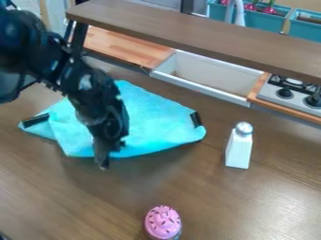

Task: Unfold the cloth from top left to right bottom

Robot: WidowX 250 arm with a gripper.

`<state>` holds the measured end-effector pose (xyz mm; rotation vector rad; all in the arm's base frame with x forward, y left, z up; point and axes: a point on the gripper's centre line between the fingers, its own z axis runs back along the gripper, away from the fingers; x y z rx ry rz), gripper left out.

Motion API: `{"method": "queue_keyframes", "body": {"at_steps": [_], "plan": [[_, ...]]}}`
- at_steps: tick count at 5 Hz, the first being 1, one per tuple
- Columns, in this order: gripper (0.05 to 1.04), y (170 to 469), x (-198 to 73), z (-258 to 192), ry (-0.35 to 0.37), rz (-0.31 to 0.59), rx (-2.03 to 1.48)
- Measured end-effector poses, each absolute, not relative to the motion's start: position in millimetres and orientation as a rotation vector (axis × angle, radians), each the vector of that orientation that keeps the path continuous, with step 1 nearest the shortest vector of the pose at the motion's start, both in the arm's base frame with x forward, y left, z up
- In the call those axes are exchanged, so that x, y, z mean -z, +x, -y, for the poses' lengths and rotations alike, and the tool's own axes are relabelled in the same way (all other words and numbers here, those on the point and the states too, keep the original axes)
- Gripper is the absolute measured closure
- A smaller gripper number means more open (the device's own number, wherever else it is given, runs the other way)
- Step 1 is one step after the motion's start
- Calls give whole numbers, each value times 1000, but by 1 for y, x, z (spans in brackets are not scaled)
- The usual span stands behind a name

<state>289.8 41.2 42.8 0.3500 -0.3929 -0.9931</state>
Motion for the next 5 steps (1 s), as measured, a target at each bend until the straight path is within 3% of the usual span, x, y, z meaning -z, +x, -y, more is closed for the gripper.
{"method": "queue_keyframes", "body": {"at_steps": [4, 5], "plan": [[1002, 276, -30, 6, 240, 276, 964], [847, 282, -24, 9, 134, 227, 1000]]}}
